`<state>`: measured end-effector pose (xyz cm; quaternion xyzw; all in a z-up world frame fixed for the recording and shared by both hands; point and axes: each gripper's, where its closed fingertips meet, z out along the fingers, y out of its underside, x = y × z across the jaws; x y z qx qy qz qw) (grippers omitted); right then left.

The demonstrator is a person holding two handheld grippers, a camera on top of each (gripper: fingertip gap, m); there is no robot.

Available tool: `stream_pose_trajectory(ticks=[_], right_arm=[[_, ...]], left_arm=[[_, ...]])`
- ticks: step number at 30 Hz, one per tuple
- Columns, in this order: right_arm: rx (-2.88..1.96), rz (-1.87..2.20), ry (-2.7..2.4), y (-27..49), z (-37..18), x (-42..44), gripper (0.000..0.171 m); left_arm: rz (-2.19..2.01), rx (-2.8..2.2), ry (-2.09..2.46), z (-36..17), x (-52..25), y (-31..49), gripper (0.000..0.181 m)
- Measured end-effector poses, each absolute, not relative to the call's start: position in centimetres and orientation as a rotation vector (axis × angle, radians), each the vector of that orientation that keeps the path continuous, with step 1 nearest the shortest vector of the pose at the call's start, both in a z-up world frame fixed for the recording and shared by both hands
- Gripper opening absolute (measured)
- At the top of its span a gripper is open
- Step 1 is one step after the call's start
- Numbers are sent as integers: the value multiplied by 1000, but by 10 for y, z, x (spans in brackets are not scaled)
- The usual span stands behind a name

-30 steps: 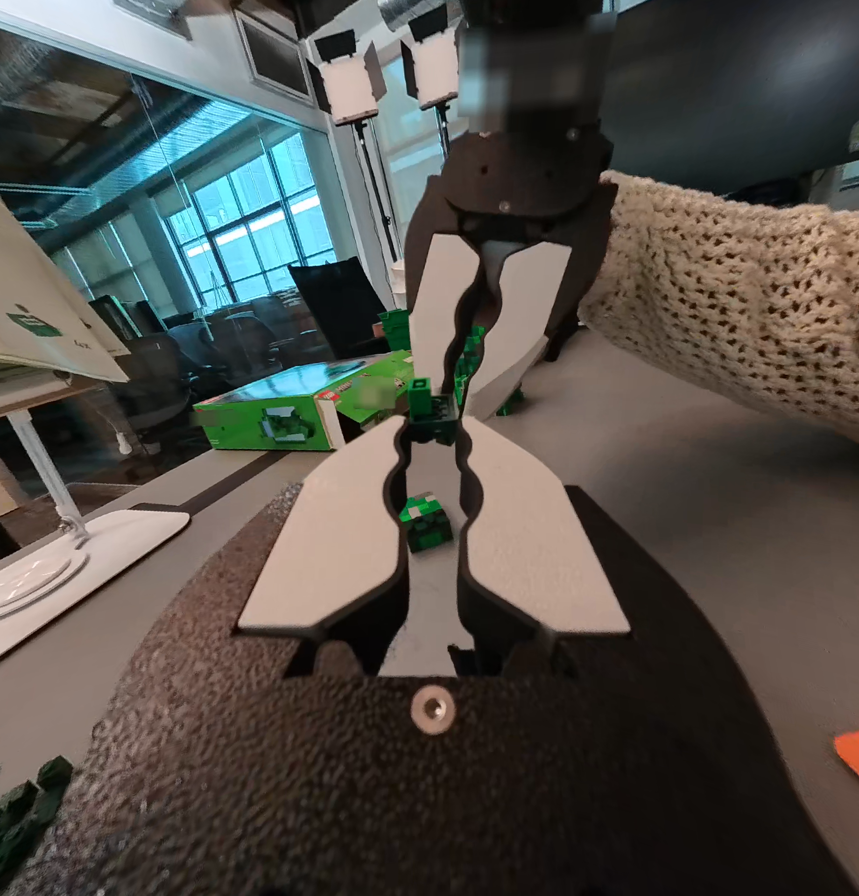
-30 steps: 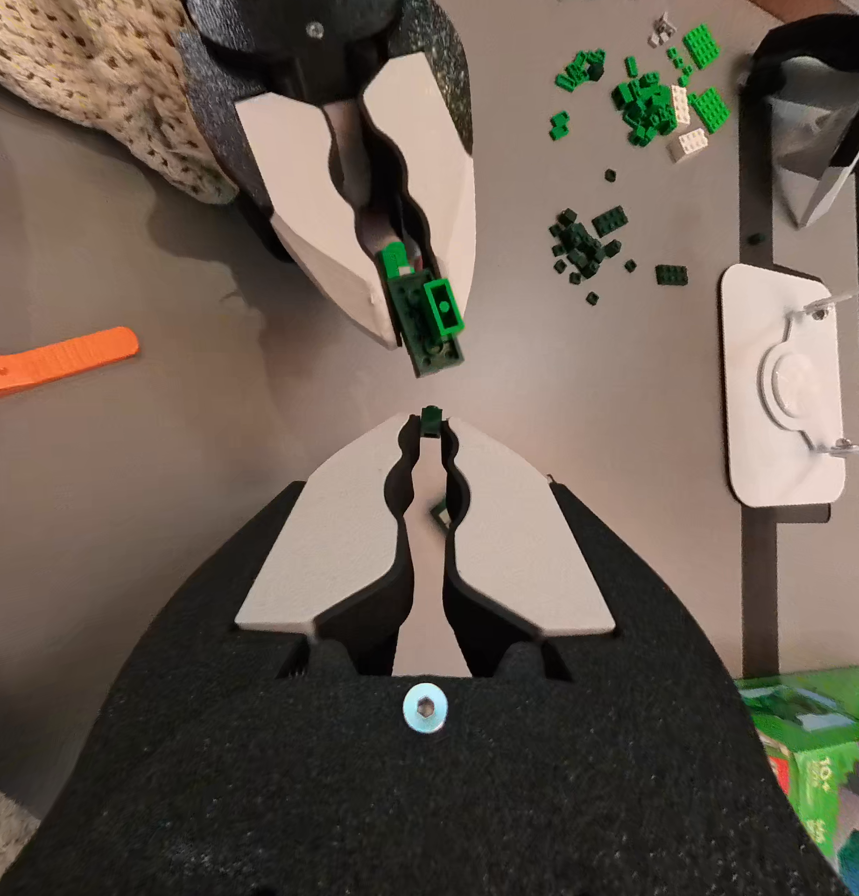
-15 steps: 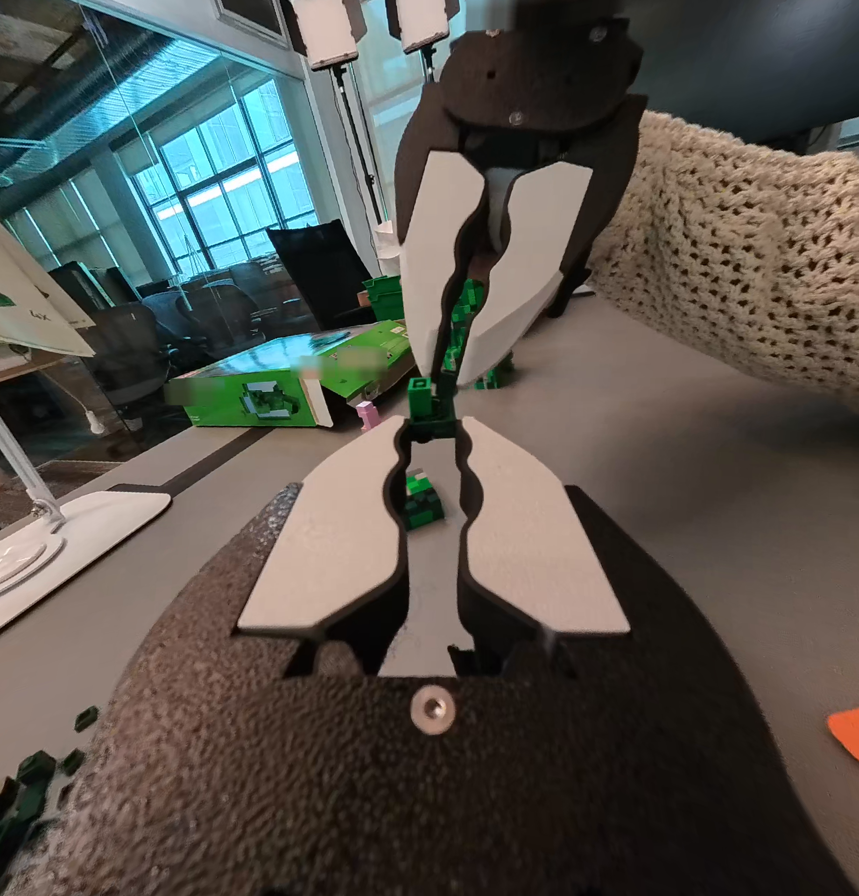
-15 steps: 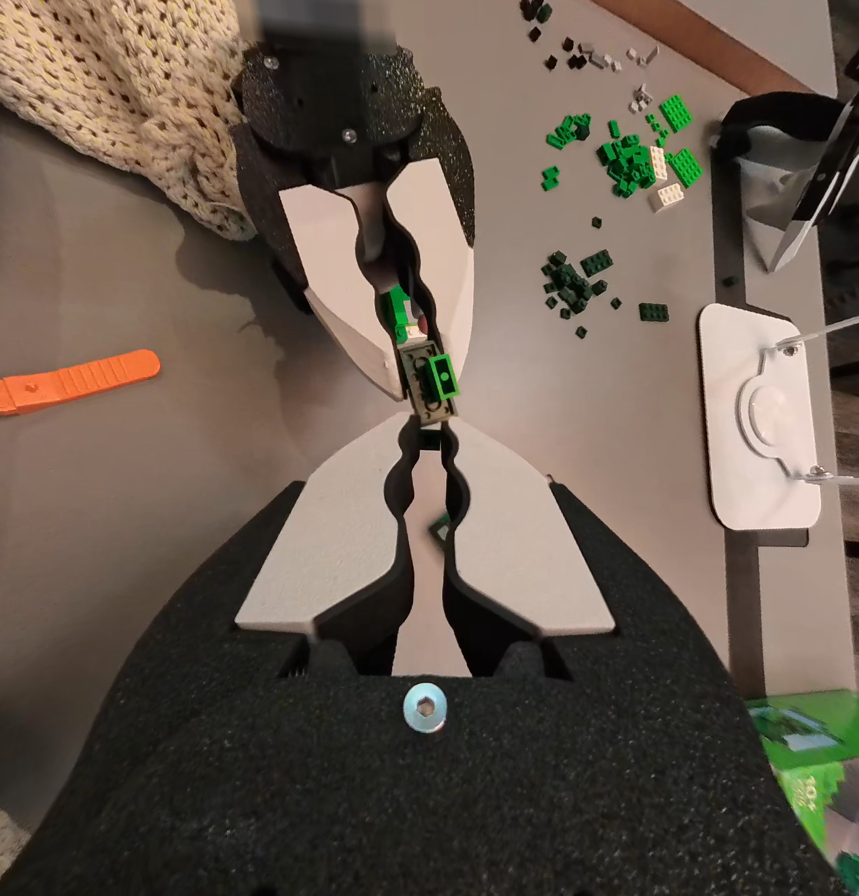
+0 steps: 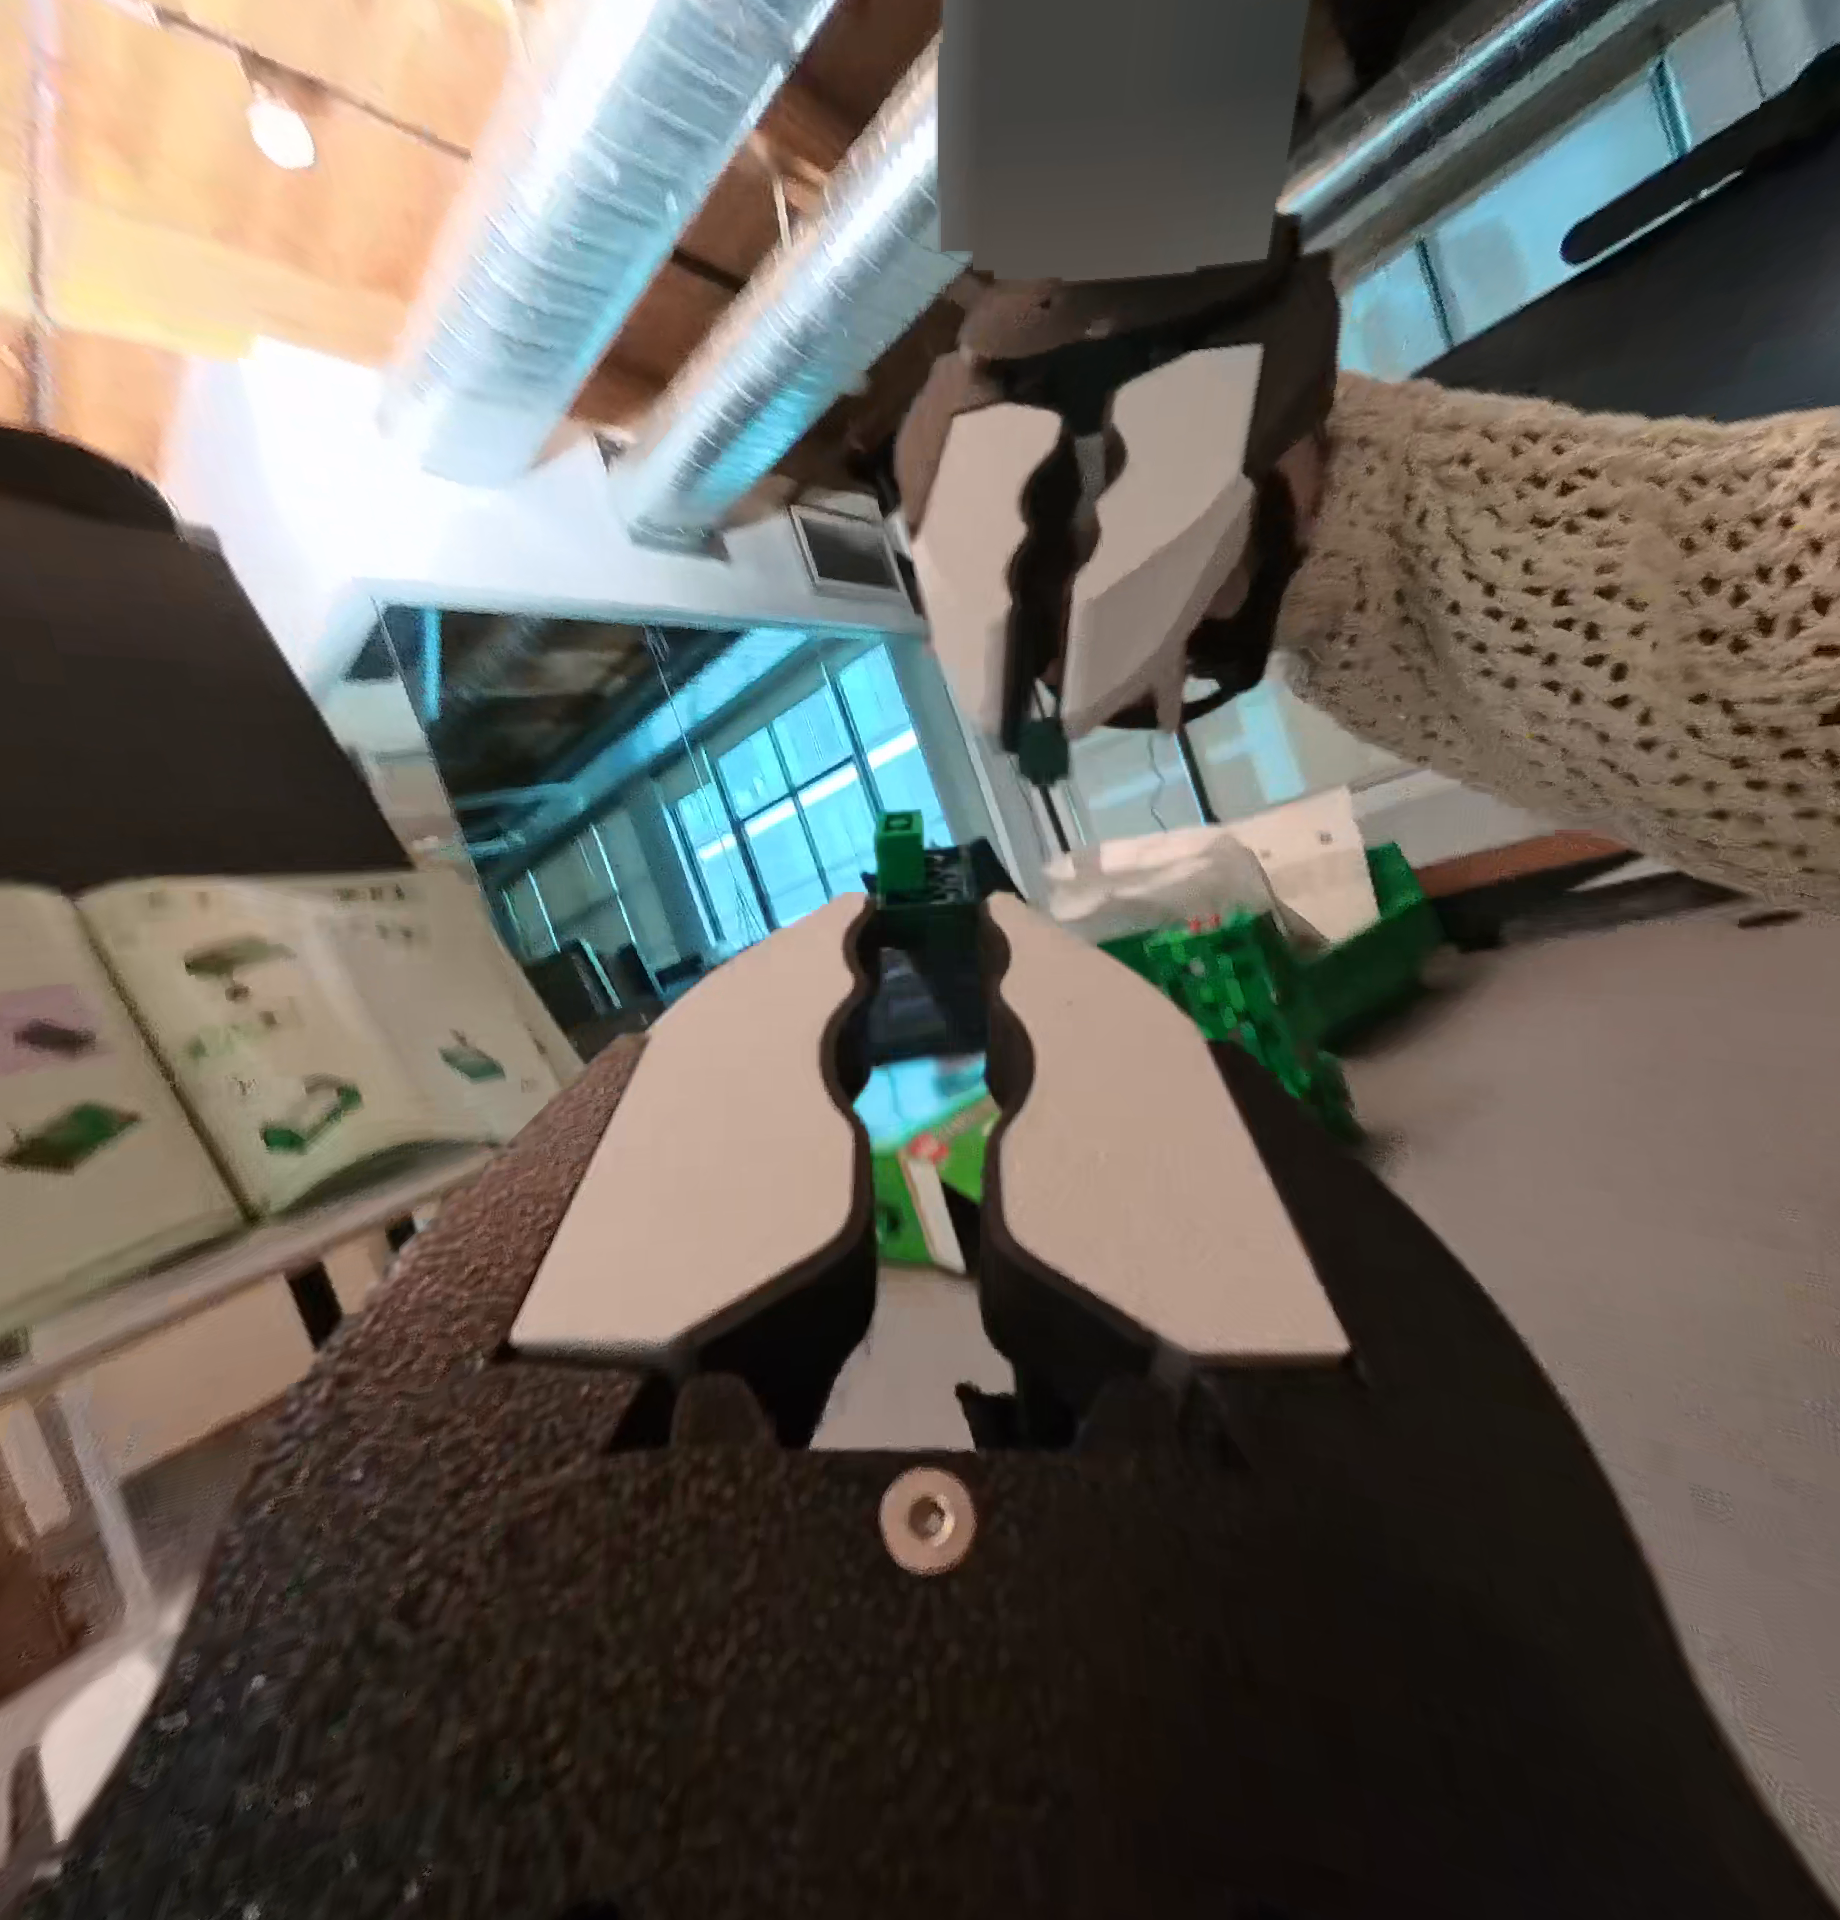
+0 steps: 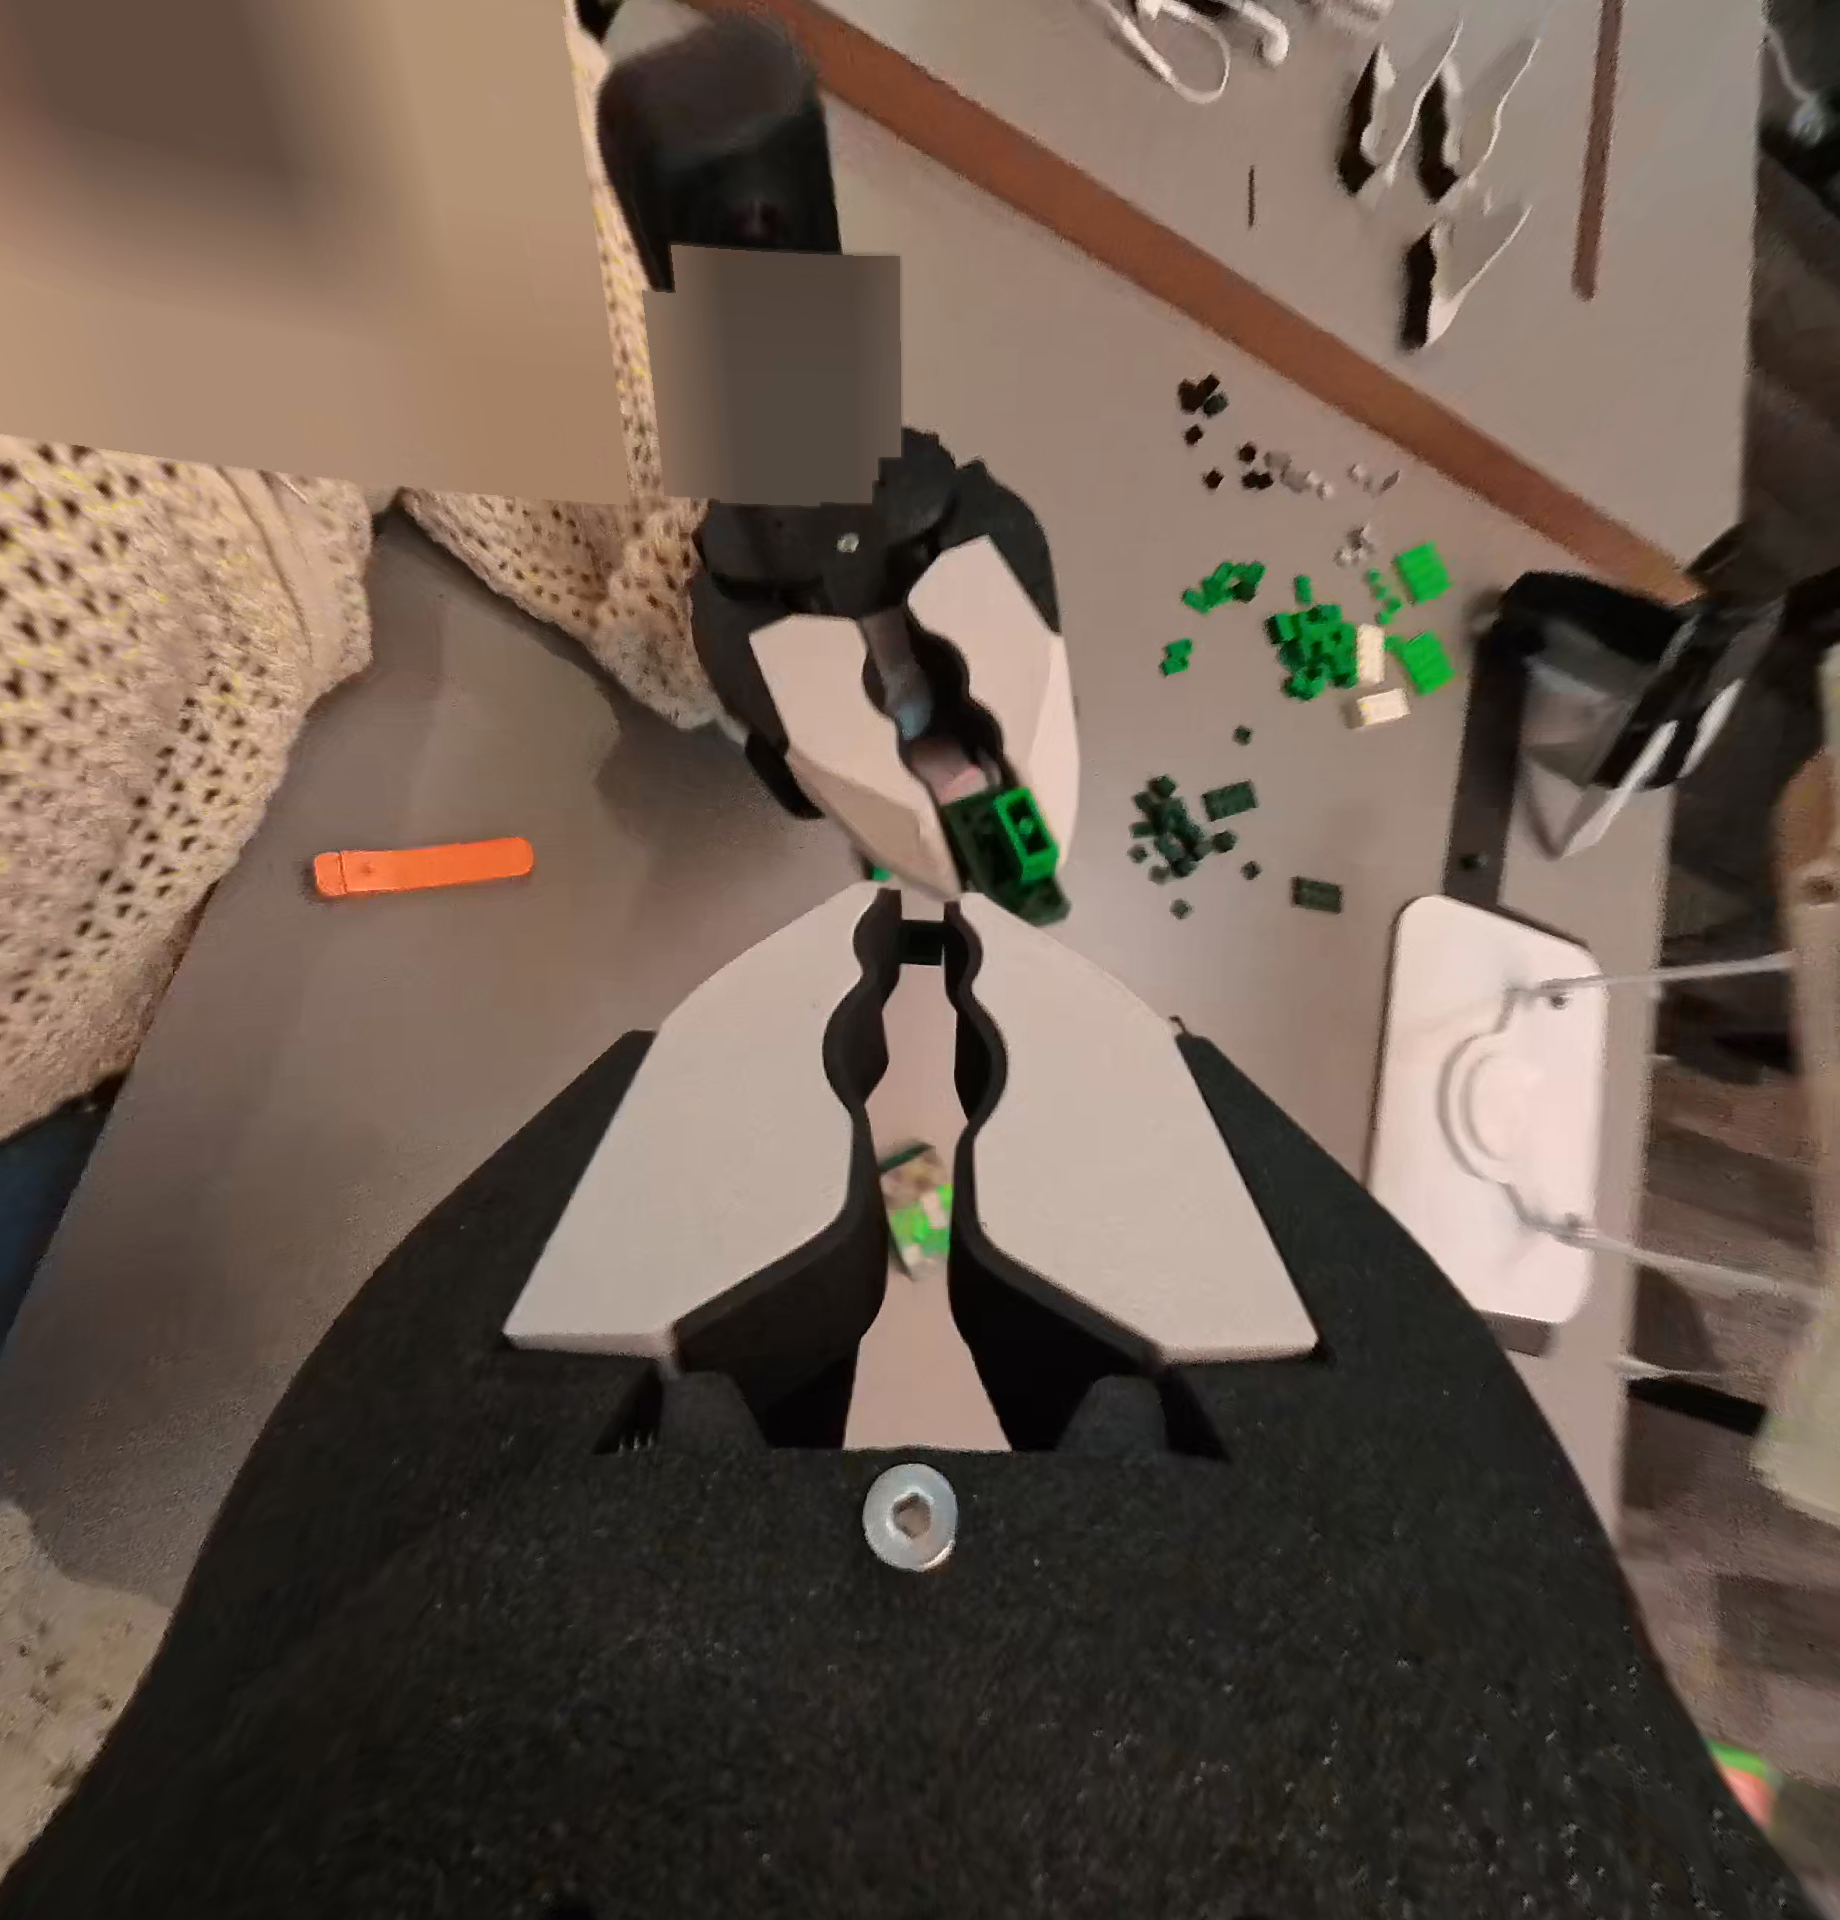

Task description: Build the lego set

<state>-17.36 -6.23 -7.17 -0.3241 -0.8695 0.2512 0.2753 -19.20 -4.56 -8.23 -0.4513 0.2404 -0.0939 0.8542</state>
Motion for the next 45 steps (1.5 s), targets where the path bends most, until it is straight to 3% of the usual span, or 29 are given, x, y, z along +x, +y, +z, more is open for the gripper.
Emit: stream_pose_trajectory(ticks=[11,20,45], right_arm=[[-782,149,-2511,-59,11,-168,8],[-756,-49,-2597,-64,5,-179,7],[-725,-64,-2763,-75,3,-180,7]], left_arm=[[-198,-748,556,-12,-168,-49,18],[-197,-704,536,-1,-174,-60,18],[-204,-618,538,1,-175,-71,18]])
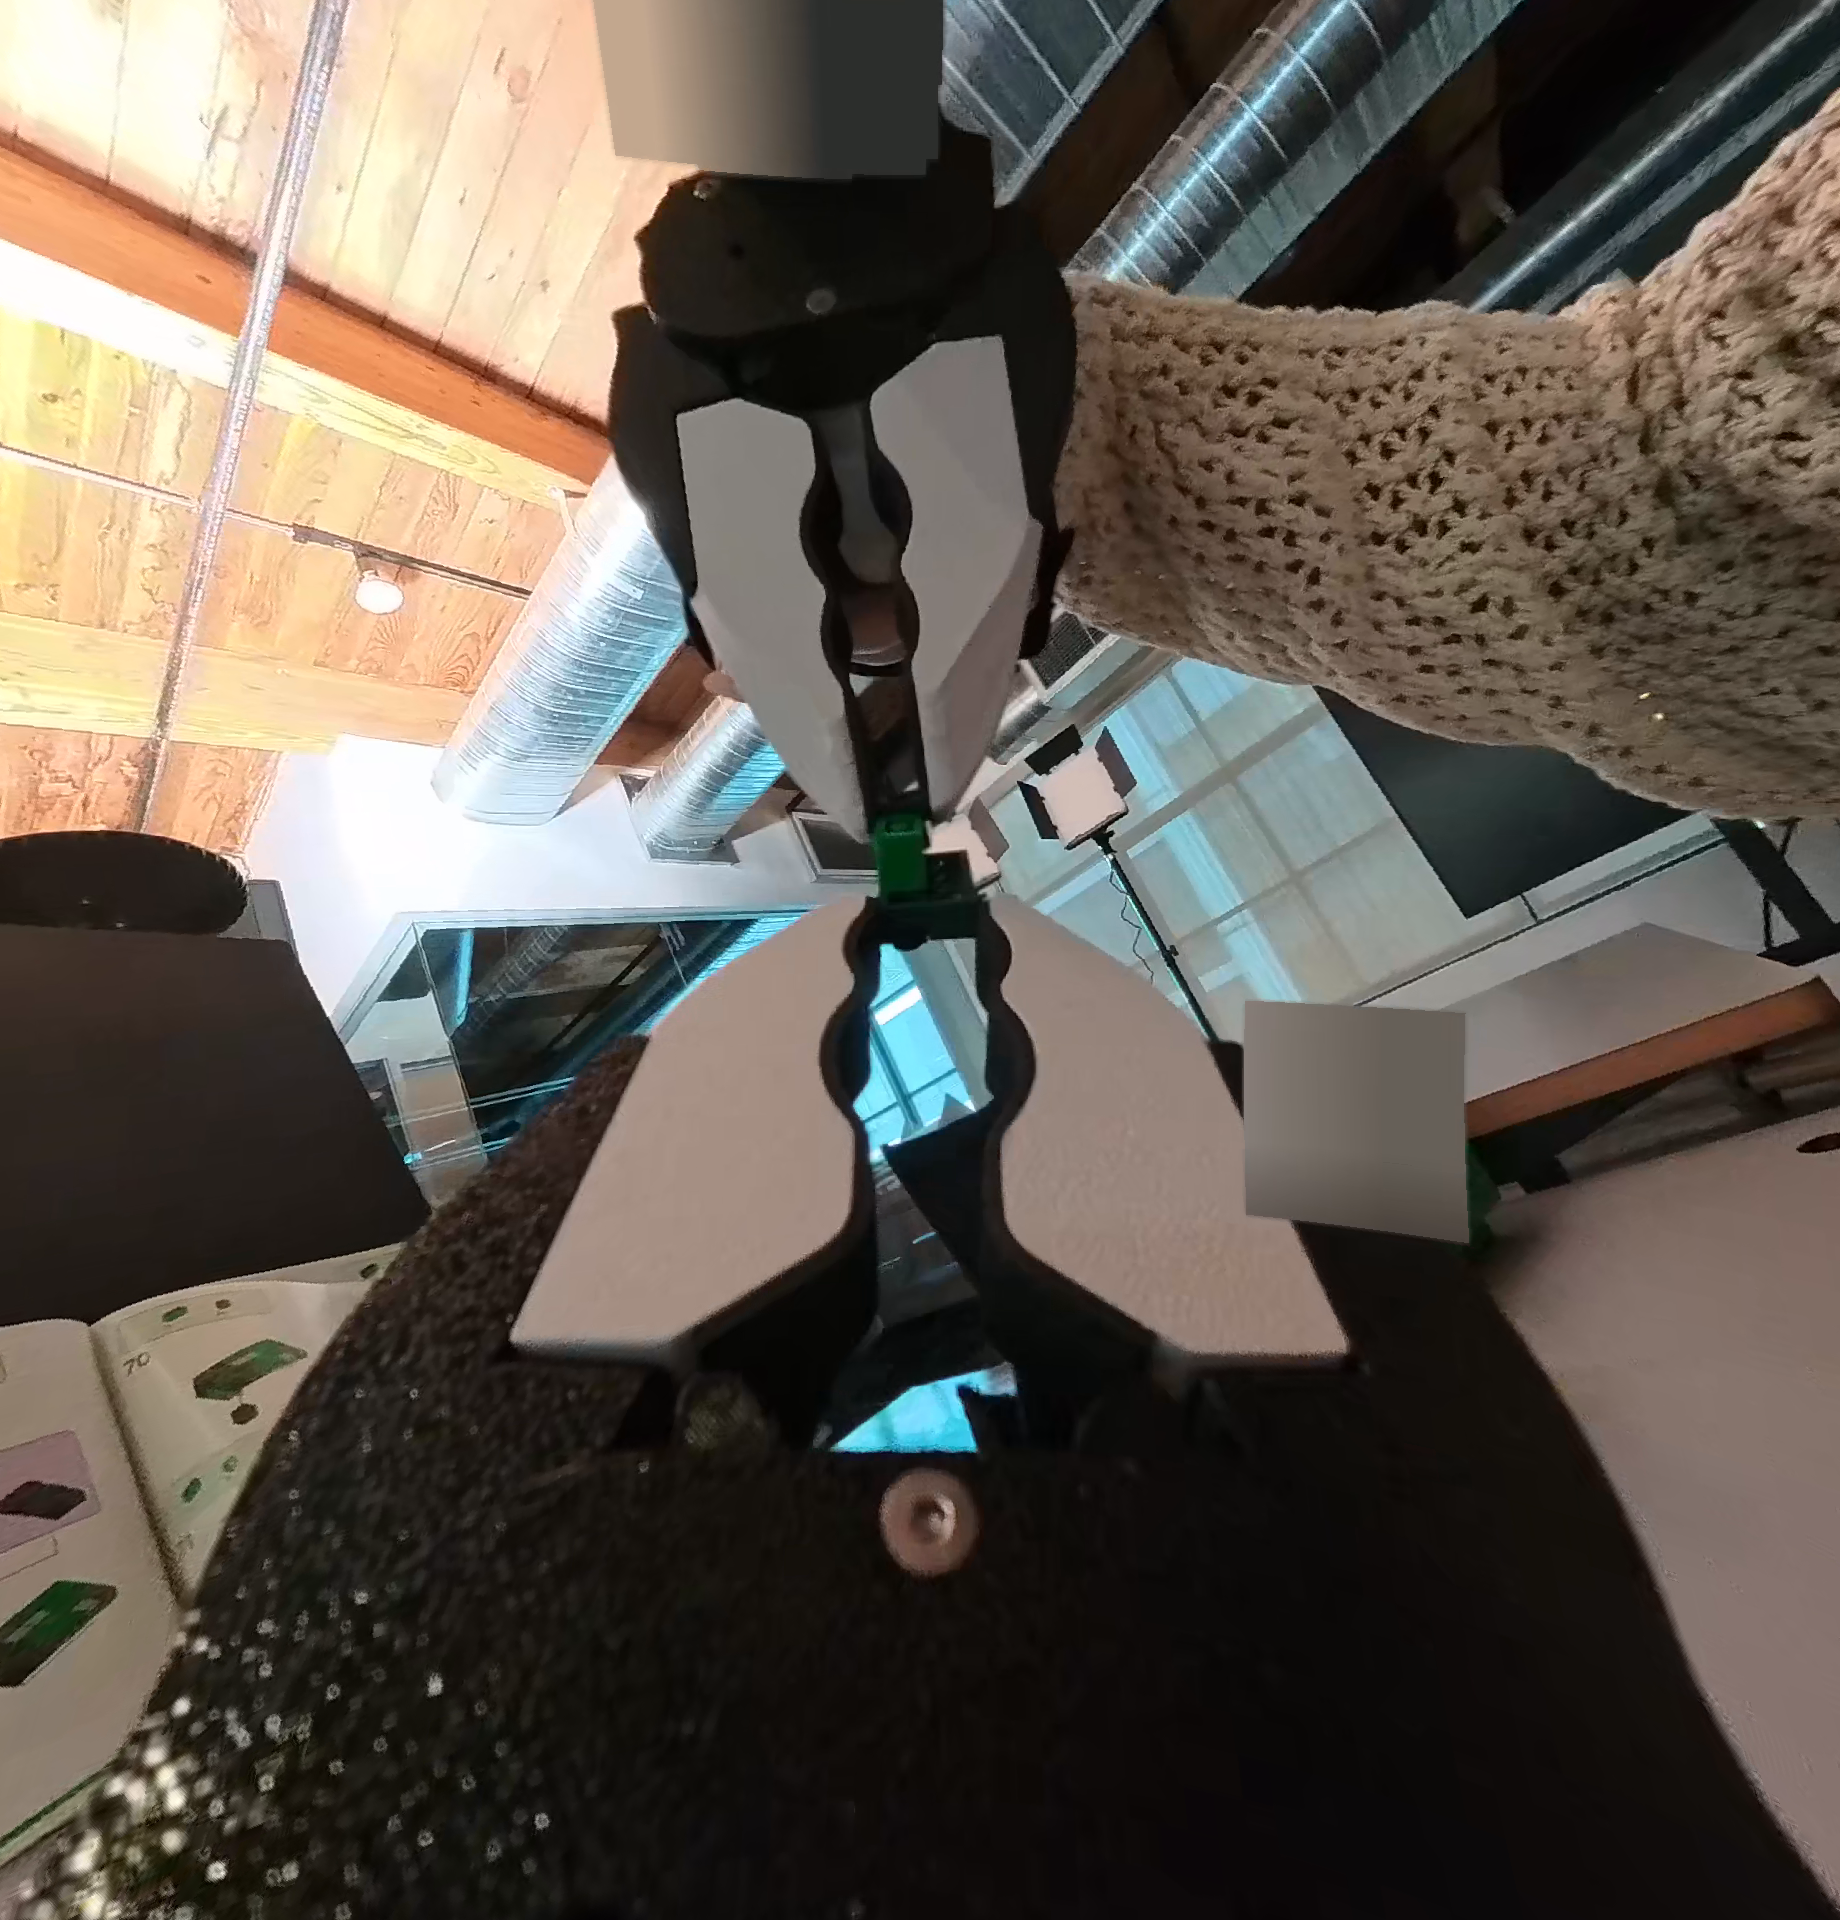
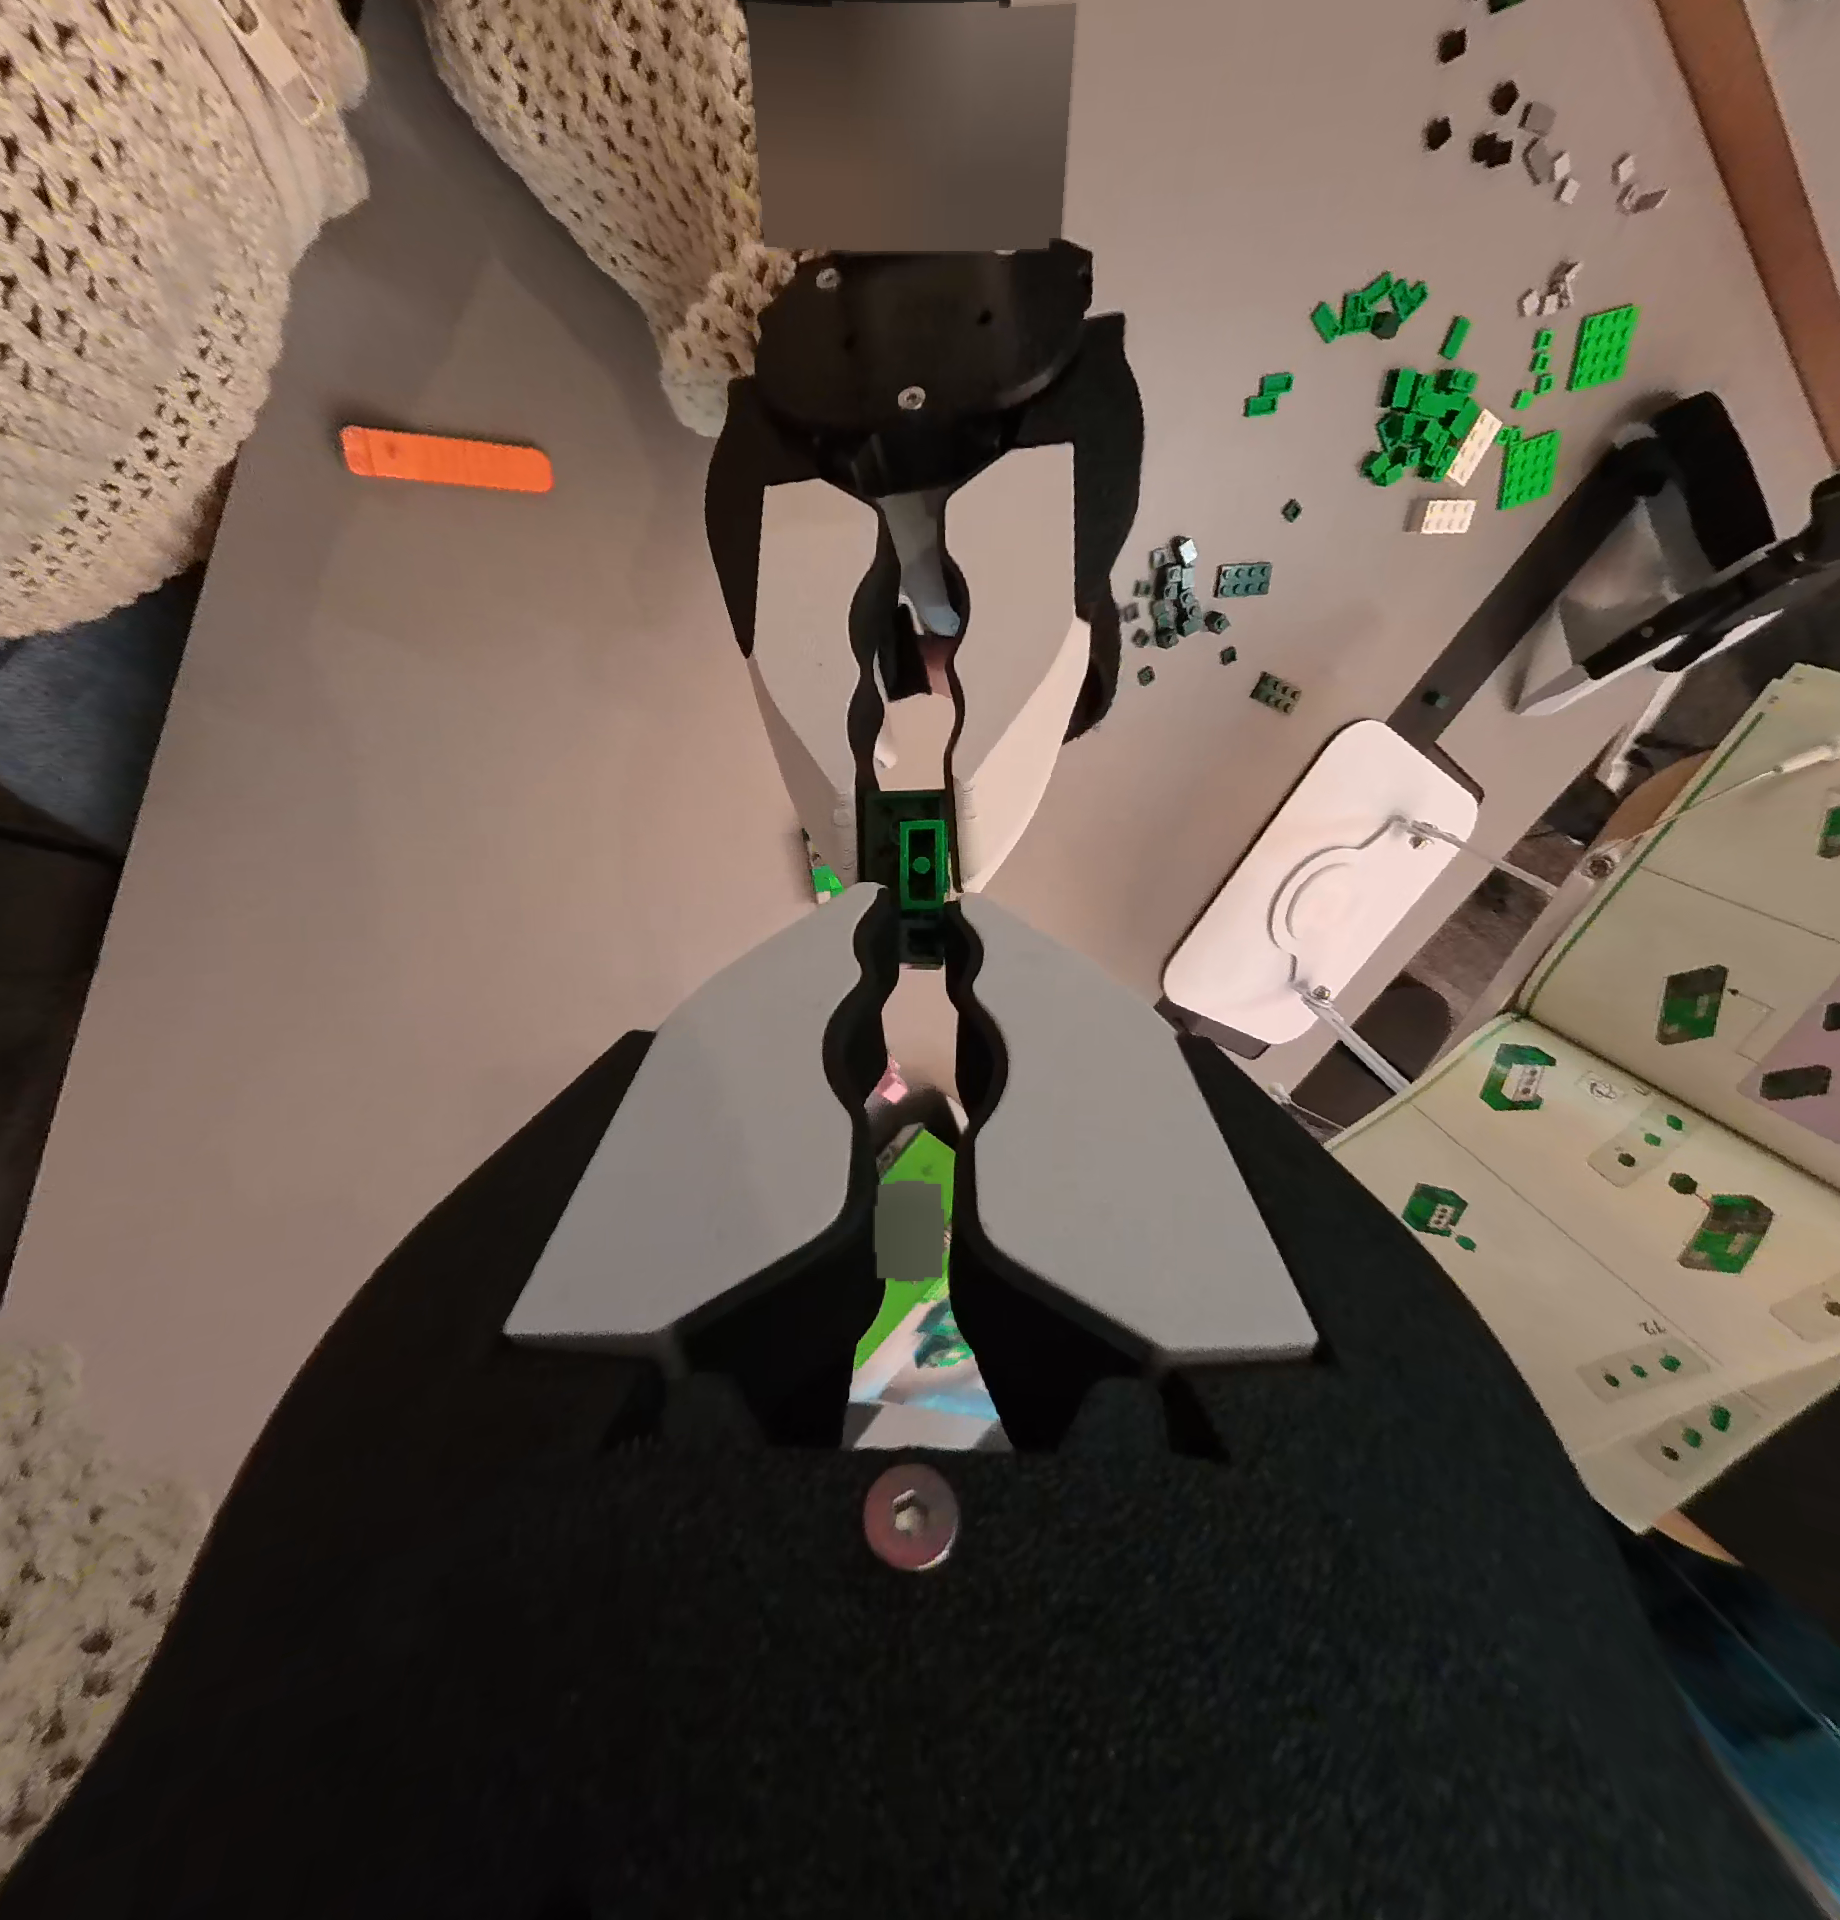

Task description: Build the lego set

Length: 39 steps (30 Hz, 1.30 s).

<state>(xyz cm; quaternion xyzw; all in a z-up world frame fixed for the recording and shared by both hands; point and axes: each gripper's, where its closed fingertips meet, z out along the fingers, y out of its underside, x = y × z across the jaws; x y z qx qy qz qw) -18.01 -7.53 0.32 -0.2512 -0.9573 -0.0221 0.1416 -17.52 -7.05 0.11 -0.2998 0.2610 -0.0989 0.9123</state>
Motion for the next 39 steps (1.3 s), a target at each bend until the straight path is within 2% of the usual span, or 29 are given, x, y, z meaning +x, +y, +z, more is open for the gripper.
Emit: stream_pose_trajectory(ticks=[19,30,35,39], right_arm=[[-597,-216,-2906,-88,23,-222,8],[-606,-254,-2811,-78,29,-223,18],[-657,-49,-2638,-77,47,-216,18],[-720,178,-2421,-77,53,-214,30]], left_arm=[[-128,-555,396,26,-213,-80,17],[-133,-574,399,23,-211,-74,18],[-134,-585,384,22,-214,-71,18],[-132,-591,373,24,-216,-71,18]])
